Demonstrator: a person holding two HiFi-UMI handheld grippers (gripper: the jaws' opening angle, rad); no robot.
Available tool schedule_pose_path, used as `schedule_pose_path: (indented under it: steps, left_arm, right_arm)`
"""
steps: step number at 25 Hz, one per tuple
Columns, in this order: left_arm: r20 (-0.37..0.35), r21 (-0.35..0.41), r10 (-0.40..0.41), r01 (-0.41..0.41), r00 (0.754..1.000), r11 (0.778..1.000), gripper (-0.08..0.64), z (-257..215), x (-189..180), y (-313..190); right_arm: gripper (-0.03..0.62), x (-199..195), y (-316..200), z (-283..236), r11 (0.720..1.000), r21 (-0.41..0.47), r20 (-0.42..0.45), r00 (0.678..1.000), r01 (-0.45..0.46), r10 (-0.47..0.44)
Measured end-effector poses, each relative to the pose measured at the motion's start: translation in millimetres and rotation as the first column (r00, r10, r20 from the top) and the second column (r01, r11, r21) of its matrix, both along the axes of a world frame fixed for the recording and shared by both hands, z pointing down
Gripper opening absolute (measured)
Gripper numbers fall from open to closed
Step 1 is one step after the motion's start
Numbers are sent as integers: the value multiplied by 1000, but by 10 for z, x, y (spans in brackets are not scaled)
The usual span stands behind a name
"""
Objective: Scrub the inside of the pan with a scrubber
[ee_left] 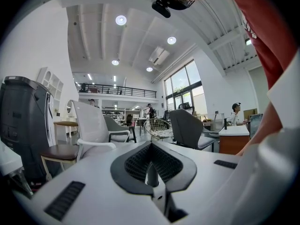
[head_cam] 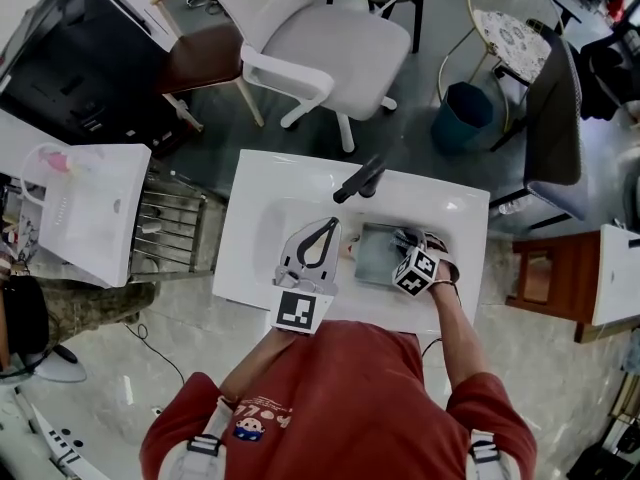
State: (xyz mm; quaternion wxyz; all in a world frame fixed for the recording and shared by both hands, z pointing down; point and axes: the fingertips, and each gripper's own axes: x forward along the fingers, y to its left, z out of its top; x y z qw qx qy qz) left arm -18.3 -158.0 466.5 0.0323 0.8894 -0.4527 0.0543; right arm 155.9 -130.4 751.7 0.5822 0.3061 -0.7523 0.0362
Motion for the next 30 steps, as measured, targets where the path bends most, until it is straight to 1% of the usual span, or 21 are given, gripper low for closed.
schedule_pose_path:
  steps: [3, 6, 8, 10, 12, 14, 18, 21, 23, 25, 27, 28, 30]
  left_arm:
    - [4, 5, -8, 8, 1000, 1000, 14, -55, -32, -56]
    - [3, 25, -15, 15, 1000, 1000, 14, -153, -51, -164]
    - [4, 40, -18, 18, 1000, 999, 14, -230, -55, -223]
    - [3, 49, -18, 18, 1000, 999, 14, -305, -47, -262]
    - [-5, 55, -20, 21, 1000, 998, 14, -391, -39, -297]
    - [-11, 64, -20, 21, 1000, 998, 14, -487, -34, -335]
    - [-26, 79, -22, 24, 999, 997, 14, -679, -26, -414]
    - [-39, 94, -28, 31, 999, 995, 14, -839, -26, -463]
    - [-51, 105, -33, 39, 998, 994, 14, -962, -52, -496]
    - [-64, 129, -41, 49, 997, 990, 14, -1093, -92, -524]
    - [-81, 181, -45, 59, 996, 982, 14, -1238, -130, -558]
    - [-80, 192, -49, 64, 996, 979, 14, -1299, -149, -569]
    - [-75, 180, -62, 75, 995, 981, 14, -1417, -186, -578]
  right_arm:
    - [169, -15, -32, -320, 996, 54, 68, 995, -77, 73]
    - [169, 27, -170, -707, 980, 114, 144, 978, -166, 149]
    - [169, 56, -254, -977, 963, 147, 207, 959, -228, 195]
    - [169, 77, -313, -1245, 944, 180, 266, 938, -276, 224]
    - [169, 92, -379, -1537, 923, 222, 317, 918, -315, 237]
    - [169, 92, -471, -1857, 896, 267, 378, 894, -355, 241]
    - [171, 59, -661, -2490, 834, 344, 506, 833, -431, 222]
    - [175, 25, -771, -2946, 787, 407, 579, 798, -464, 171]
    - [176, 11, -826, -3251, 747, 449, 619, 773, -490, 135]
    - [178, 23, -842, -3527, 700, 491, 651, 752, -518, 99]
    - [179, 29, -840, -3823, 645, 529, 689, 723, -551, 53]
    - [181, 34, -834, -3970, 614, 545, 708, 706, -571, 28]
    - [183, 70, -813, -4223, 544, 571, 739, 674, -615, -13]
